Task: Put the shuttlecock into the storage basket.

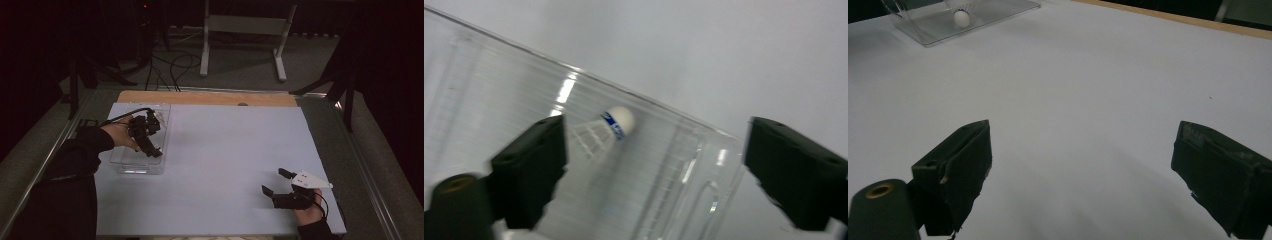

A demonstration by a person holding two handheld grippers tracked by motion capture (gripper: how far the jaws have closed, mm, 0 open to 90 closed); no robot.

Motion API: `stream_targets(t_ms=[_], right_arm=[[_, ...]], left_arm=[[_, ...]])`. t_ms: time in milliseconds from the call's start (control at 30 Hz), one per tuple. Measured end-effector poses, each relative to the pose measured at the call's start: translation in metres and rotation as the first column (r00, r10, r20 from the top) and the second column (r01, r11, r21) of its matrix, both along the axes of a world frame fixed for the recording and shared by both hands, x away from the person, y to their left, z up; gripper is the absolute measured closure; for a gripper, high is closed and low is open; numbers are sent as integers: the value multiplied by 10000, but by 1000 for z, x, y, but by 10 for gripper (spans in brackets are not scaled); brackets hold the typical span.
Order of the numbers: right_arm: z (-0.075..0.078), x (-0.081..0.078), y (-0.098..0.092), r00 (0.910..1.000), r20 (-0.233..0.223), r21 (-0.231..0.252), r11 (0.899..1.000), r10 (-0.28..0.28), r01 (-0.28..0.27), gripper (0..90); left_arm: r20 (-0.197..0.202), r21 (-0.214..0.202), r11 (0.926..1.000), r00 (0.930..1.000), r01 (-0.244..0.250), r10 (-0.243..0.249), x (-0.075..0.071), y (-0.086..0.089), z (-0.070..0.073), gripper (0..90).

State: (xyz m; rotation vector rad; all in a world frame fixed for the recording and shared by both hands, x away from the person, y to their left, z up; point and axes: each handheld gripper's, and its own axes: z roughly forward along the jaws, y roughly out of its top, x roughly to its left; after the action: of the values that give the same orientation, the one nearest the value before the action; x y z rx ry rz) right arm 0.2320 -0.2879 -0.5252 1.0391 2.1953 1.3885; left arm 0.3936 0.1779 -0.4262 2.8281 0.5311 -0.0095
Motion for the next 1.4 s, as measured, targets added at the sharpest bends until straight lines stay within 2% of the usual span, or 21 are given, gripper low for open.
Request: stream_targets(t_ms=[67, 133, 233, 367, 433, 500, 567, 767, 1033, 1100, 1200, 1367, 1400], right_arm=[[0, 0, 0, 10000, -12, 11, 10000, -8, 8, 97], [0, 0, 0, 10000, -27, 21, 10000, -21, 21, 97], [0, 0, 0, 10000, -14, 16, 10000, -6, 6, 97], [0, 0, 0, 10000, -16, 15, 10000, -12, 12, 97], [0, 0, 0, 10000, -22, 22, 10000, -24, 24, 97], [0, 0, 0, 10000, -22, 41, 10000, -26, 26, 97], [0, 0, 0, 10000, -21, 34, 10000, -20, 20, 97], [0, 0, 0, 10000, -16, 20, 10000, -18, 18, 97], [0, 0, -1, 10000, -7, 38, 10000, -21, 21, 97], [0, 0, 0, 10000, -14, 25, 10000, -12, 12, 97], [0, 0, 0, 10000, -13, 18, 10000, -6, 6, 96], [0, 0, 0, 10000, -21, 32, 10000, -15, 15, 97], [0, 0, 0, 10000, -16, 32, 10000, -18, 18, 97]], left_arm=[[60, 8, 9999, 9999, -111, 111, 0, 0, 1, 30], [-43, -111, 9995, 9996, -289, 288, 0, -1, 1, 3], [52, -210, 9994, 9996, -270, 272, -2, -5, 4, 0], [129, -673, 9968, 9990, -426, 435, -4, -10, 10, 0], [-4, -786, 9962, 9993, -386, 387, -6, -14, 12, 0], [86, -779, 9965, 9994, -316, 324, -8, -19, 13, 0], [59, -975, 9949, 9996, -262, 269, -11, -25, 12, 0], [124, -1170, 9931, 9999, -65, 80, -17, -40, 8, 0], [433, -1338, 9909, 9989, -135, 195, -22, -55, 4, 0], [493, -1427, 9898, 9988, 48, 22, -27, -63, 1, 0], [415, -1683, 9857, 9991, 3, 68, -30, -70, -3, 0], [540, -2248, 9743, 9982, -118, 245, -35, -78, -10, 0], [444, -2352, 9718, 9986, -175, 287, -35, -79, -11, 0]])
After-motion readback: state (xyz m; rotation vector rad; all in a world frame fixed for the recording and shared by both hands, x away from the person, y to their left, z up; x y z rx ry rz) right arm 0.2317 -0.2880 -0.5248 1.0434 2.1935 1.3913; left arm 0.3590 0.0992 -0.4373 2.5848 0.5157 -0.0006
